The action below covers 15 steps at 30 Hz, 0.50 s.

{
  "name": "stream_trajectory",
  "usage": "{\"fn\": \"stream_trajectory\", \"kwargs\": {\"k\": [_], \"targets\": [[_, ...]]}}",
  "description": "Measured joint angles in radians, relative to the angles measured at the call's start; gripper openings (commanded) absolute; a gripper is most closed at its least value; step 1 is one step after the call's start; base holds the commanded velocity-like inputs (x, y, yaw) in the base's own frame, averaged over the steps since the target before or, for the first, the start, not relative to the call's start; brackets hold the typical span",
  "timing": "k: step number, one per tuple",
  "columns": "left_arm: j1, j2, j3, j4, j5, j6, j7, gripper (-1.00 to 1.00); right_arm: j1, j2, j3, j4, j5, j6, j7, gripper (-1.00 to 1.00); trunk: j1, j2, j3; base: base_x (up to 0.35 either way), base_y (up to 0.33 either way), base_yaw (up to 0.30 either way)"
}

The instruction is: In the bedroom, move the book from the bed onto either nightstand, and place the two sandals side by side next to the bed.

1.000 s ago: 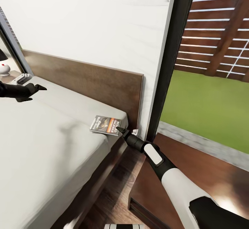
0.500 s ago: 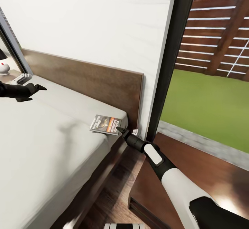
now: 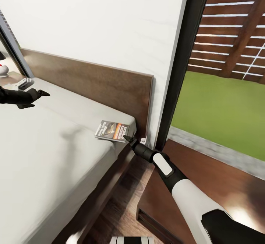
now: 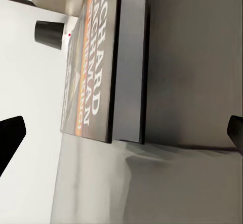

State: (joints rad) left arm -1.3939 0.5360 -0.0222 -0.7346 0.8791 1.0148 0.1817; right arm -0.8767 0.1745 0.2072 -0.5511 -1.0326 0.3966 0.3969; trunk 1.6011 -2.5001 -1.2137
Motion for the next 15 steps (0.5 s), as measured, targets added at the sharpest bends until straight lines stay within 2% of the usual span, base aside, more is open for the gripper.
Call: {"fn": "stream_trajectory", "kwargs": {"k": [15], "targets": [[0.000,0.000,0.000,0.000,0.000,0.000,-0.001,1.00,0.000,0.000,0.004,-0.002,0.000,-0.001,0.001,1.00,0.000,0.000,-0.009,0.000,0.000,0.000]]}}
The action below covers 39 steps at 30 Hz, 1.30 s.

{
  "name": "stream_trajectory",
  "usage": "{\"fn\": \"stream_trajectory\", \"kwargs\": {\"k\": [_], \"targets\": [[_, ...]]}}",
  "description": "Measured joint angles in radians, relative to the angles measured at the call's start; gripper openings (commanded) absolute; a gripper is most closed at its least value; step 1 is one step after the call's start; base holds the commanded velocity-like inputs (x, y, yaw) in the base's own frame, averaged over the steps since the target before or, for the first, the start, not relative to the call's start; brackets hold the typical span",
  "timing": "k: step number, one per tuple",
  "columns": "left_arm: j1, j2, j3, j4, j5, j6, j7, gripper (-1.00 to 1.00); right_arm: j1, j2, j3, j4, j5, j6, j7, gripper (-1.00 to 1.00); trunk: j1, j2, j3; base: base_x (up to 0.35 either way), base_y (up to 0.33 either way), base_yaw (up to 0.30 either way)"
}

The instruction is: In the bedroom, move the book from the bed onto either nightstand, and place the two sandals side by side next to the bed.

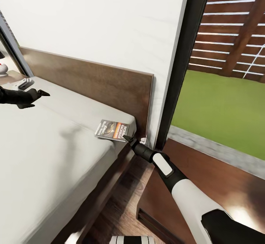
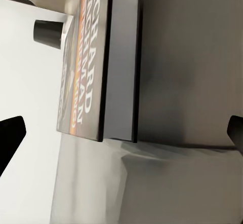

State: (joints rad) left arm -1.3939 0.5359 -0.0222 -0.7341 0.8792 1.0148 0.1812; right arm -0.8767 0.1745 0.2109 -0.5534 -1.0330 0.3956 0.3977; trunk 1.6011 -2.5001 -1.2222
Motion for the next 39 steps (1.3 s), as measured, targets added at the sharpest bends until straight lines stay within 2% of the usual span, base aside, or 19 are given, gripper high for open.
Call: {"fn": "stream_trajectory", "kwargs": {"k": [39], "targets": [[0.000,0.000,0.000,0.000,0.000,0.000,0.001,1.00,0.000,0.000,0.016,-0.003,-0.003,-0.001,0.005,1.00,0.000,0.000,0.000,0.000,0.000,0.000]]}}
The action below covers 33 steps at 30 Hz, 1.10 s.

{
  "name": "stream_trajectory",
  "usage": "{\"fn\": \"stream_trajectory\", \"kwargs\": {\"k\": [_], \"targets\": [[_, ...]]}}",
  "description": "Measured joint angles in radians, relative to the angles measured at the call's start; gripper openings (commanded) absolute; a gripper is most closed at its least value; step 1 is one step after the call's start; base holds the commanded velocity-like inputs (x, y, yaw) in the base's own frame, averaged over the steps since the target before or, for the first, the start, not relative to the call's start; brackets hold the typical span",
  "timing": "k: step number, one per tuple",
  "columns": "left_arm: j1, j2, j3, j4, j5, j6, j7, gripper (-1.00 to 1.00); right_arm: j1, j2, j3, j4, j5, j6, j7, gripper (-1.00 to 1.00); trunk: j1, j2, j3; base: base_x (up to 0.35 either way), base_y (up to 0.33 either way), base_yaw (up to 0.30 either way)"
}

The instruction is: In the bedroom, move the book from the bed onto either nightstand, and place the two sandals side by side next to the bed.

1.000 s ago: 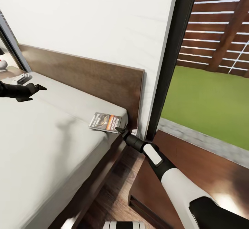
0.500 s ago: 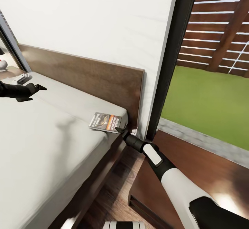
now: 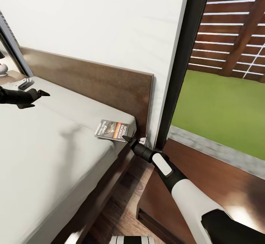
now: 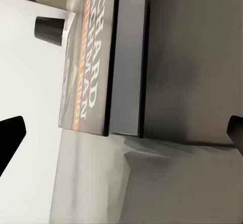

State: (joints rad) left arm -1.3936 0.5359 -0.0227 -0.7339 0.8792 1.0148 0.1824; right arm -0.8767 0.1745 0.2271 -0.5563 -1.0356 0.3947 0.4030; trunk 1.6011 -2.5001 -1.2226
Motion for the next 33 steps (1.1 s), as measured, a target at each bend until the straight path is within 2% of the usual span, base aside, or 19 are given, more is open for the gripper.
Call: {"fn": "stream_trajectory", "kwargs": {"k": [11,33], "targets": [[0.000,0.000,0.000,0.000,0.000,0.000,0.000,1.00,0.000,0.000,0.019,-0.001,-0.001,-0.001,-0.004,1.00,0.000,0.000,0.000,0.000,0.000,0.000],[0.000,0.002,0.000,0.000,0.000,0.000,0.000,1.00,0.000,0.000,0.023,-0.010,-0.002,-0.001,-0.006,1.00,0.000,0.000,0.000,0.000,0.000,0.000]]}}
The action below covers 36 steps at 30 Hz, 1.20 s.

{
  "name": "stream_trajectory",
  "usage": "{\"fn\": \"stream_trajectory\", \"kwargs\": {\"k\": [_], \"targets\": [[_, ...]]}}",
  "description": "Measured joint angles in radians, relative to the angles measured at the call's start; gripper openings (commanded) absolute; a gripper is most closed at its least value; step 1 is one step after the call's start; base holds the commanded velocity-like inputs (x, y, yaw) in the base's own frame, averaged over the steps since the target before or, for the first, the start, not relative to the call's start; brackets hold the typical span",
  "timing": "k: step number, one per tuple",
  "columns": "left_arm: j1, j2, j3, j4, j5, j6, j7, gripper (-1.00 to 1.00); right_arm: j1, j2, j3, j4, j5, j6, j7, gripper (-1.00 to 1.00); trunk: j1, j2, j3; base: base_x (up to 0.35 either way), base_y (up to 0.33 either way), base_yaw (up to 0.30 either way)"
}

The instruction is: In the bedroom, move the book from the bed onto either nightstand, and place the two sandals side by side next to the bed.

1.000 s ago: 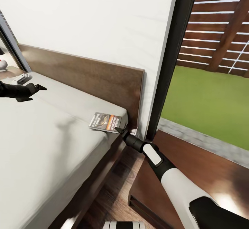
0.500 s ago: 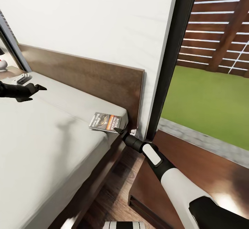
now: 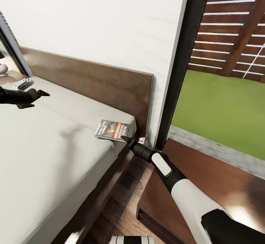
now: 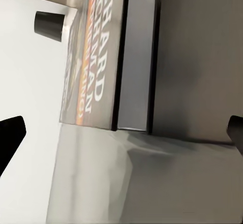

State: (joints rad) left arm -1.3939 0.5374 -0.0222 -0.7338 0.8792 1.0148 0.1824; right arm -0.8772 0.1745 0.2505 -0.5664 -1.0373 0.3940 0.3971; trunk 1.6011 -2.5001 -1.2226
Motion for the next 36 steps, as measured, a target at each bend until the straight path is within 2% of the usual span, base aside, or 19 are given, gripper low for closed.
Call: {"fn": "stream_trajectory", "kwargs": {"k": [36], "targets": [[0.000,0.001,0.000,0.015,-0.001,0.000,-0.001,1.00,0.000,0.000,0.000,-0.016,-0.001,-0.001,-0.002,1.00,0.000,0.000,-0.007,0.000,0.000,0.000]]}}
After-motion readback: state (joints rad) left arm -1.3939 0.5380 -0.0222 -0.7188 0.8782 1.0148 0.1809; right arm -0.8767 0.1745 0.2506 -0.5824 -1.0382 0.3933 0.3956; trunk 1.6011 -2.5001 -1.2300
